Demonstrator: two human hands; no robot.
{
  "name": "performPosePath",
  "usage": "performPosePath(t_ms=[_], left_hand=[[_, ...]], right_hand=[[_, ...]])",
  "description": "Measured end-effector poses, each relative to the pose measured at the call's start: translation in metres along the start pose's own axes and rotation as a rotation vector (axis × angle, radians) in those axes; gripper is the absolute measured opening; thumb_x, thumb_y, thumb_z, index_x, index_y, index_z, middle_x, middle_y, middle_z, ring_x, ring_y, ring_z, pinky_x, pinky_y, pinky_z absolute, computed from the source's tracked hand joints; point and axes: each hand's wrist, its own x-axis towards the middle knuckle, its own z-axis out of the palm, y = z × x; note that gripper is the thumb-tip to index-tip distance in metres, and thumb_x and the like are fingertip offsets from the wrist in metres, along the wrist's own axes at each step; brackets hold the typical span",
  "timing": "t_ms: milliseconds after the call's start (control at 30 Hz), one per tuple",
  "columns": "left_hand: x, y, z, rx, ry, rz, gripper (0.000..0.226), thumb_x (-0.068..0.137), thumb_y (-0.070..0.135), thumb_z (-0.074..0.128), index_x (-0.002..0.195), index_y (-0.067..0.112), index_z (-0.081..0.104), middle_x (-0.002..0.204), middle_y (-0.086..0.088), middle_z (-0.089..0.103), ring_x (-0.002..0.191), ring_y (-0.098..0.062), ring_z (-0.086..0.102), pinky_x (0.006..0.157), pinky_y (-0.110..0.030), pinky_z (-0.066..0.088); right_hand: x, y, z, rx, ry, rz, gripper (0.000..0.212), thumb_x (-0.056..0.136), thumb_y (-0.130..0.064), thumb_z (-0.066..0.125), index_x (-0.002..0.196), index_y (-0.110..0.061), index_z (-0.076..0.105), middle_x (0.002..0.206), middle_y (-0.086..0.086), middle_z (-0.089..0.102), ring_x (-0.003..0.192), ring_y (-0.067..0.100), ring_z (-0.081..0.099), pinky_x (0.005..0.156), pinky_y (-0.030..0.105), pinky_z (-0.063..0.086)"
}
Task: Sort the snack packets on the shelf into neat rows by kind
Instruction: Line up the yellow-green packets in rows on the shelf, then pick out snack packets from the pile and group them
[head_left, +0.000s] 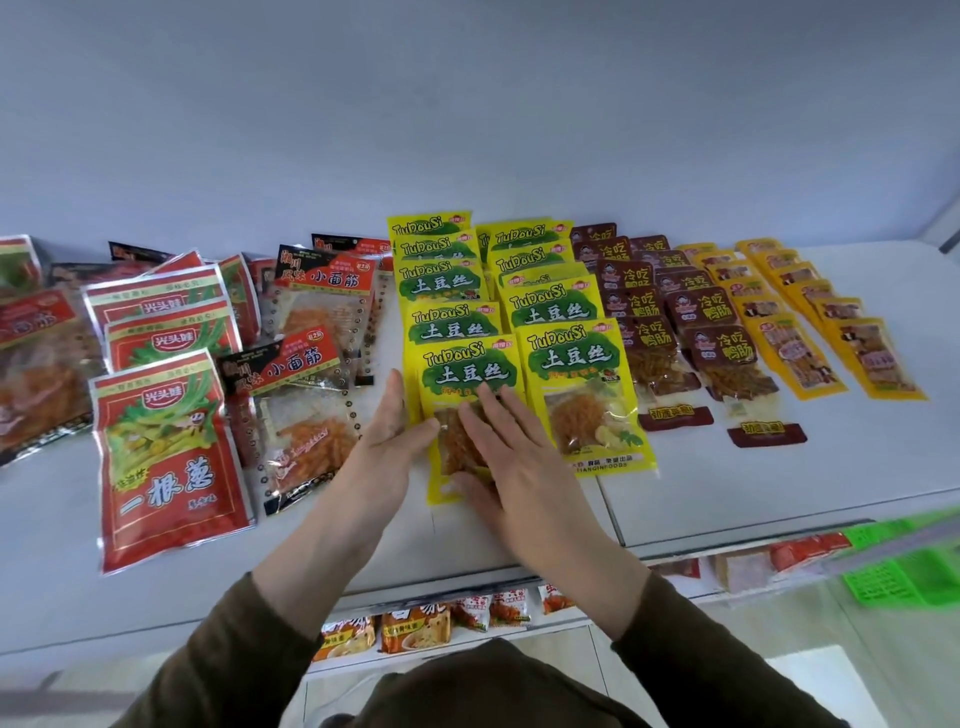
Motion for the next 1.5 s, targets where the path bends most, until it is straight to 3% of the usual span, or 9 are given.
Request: performPosePath(t_ms=[67, 167, 333, 500, 733, 867, 1100, 1300, 1500], left_hand=[[0.002, -0.002, -0.001, -0.027, -0.013, -0.017, 0.072, 0.106, 0.006, 0.047, 0.164, 0.025, 0.008, 0.137, 0.038, 0.035, 0.094, 0.039, 0.045, 0.077, 0.007, 0.038], [0.004, -0.002, 0.001, -0.044, -0.033, -0.037, 0.074, 0.106, 0.006, 0.048, 0.164, 0.026, 0.007, 0.128, 0.041, 0.037, 0.093, 0.039, 0.046, 0.081, 0.001, 0.041], [0.002, 0.006, 0.000, 0.006, -0.034, 0.003, 0.074, 0.106, 0.006, 0.049, 0.164, 0.028, 0.009, 0.163, 0.022, 0.022, 0.131, 0.022, 0.035, 0.087, 0.005, 0.035], [-0.004, 0.024, -0.011, 0.178, 0.083, 0.166, 0.065, 0.102, 0.025, 0.061, 0.157, 0.042, 0.032, 0.162, 0.027, 0.021, 0.151, 0.002, 0.018, 0.124, -0.031, 0.021], [-0.013, 0.034, -0.060, 0.750, 0.278, 0.398, 0.066, 0.095, 0.033, 0.068, 0.155, 0.029, 0.041, 0.167, 0.007, 0.023, 0.156, -0.016, 0.016, 0.120, -0.055, 0.033], [-0.016, 0.025, -0.106, 1.024, 0.329, 0.437, 0.066, 0.097, 0.042, 0.062, 0.157, 0.024, 0.038, 0.167, -0.002, 0.027, 0.157, -0.025, 0.012, 0.125, -0.046, 0.012], [-0.014, -0.007, -0.165, 1.516, 0.305, 0.400, 0.068, 0.102, 0.062, 0.022, 0.162, 0.031, 0.026, 0.172, -0.006, 0.013, 0.159, -0.030, -0.002, 0.123, -0.067, 0.000], [-0.003, -0.011, -0.196, 1.584, 0.183, 0.485, 0.061, 0.103, 0.054, 0.032, 0.160, 0.031, 0.031, 0.172, -0.005, 0.014, 0.159, -0.030, 0.005, 0.123, -0.065, 0.010], [0.005, -0.004, -0.227, 1.618, 0.137, 0.455, 0.067, 0.102, 0.051, 0.043, 0.162, 0.039, 0.016, 0.173, 0.002, -0.002, 0.159, -0.024, -0.009, 0.124, -0.064, 0.004]], right_hand=[[0.000, -0.001, 0.000, 0.012, -0.003, -0.006, 0.068, 0.100, -0.051, 0.039, 0.152, -0.008, 0.042, 0.162, 0.012, 0.030, 0.154, 0.031, 0.019, 0.124, 0.042, 0.022], [0.000, -0.003, 0.001, 0.029, -0.017, -0.014, 0.067, 0.101, -0.050, 0.039, 0.153, -0.008, 0.040, 0.164, 0.010, 0.027, 0.154, 0.028, 0.016, 0.124, 0.044, 0.024], [0.002, -0.003, -0.004, 0.078, -0.025, -0.027, 0.063, 0.102, -0.039, 0.053, 0.155, -0.009, 0.035, 0.165, 0.008, 0.021, 0.156, 0.025, 0.009, 0.125, 0.043, 0.021], [0.010, 0.000, -0.024, 0.184, 0.032, -0.011, 0.061, 0.103, -0.044, 0.047, 0.157, -0.019, 0.033, 0.167, -0.003, 0.018, 0.156, 0.014, 0.005, 0.125, 0.031, 0.011], [0.046, -0.023, -0.038, 0.251, 0.065, -0.020, 0.057, 0.101, -0.037, 0.056, 0.153, -0.022, 0.040, 0.162, -0.006, 0.031, 0.151, 0.013, 0.018, 0.119, 0.015, 0.005], [0.068, -0.057, -0.028, 0.390, 0.058, 0.027, 0.058, 0.101, -0.037, 0.056, 0.154, -0.025, 0.036, 0.159, -0.008, 0.034, 0.146, 0.009, 0.024, 0.115, 0.026, 0.022], [0.116, -0.106, 0.027, 0.626, -0.021, 0.305, 0.093, 0.090, -0.057, 0.065, 0.160, -0.032, 0.009, 0.166, -0.010, 0.017, 0.149, 0.011, 0.022, 0.108, 0.024, 0.015], [0.160, -0.118, 0.050, 0.634, 0.073, 0.446, 0.112, 0.081, -0.049, 0.079, 0.161, -0.025, 0.006, 0.167, -0.001, 0.017, 0.151, 0.021, 0.025, 0.123, 0.045, 0.026], [0.176, -0.119, 0.051, 0.561, 0.161, 0.438, 0.097, 0.090, -0.025, 0.075, 0.162, -0.019, 0.011, 0.166, 0.003, 0.022, 0.151, 0.022, 0.025, 0.123, 0.043, 0.026]])
